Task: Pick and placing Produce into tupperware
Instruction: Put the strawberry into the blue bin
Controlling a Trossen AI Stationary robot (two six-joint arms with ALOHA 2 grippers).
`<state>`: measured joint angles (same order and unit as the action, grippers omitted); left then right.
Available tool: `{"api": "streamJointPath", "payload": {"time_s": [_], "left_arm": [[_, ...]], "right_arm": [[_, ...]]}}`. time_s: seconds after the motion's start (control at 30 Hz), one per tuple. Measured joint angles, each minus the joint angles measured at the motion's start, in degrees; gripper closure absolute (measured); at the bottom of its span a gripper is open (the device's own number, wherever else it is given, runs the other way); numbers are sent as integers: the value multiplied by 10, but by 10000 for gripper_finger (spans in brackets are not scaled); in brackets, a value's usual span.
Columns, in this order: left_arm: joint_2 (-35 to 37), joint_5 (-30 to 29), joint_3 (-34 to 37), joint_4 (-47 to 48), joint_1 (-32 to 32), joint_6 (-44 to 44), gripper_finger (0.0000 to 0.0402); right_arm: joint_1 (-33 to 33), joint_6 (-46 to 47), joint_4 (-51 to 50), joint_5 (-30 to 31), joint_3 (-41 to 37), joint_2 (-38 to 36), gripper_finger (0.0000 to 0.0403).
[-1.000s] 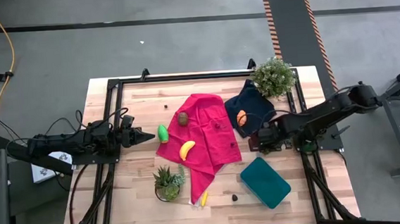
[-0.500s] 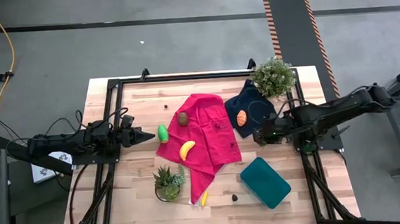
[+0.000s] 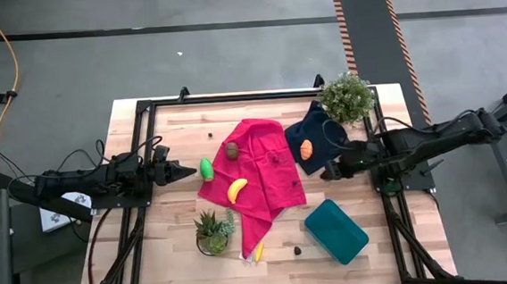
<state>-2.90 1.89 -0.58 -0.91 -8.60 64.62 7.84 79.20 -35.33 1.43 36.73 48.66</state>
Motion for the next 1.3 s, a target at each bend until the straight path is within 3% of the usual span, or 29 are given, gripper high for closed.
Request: {"api": "streamJointPath", "payload": {"time_s": [0.3, 1.0, 1.3], "left_arm": [[0, 0, 0, 0, 0, 2, 401], [0, 0, 0, 0, 0, 3, 401], [0, 0, 0, 0, 0, 3, 401]], "right_arm": [[0, -134, 105, -51, 0, -1, 269], [0, -330, 219, -282, 0, -1, 269], [0, -383, 298, -295, 0, -1, 269]]}}
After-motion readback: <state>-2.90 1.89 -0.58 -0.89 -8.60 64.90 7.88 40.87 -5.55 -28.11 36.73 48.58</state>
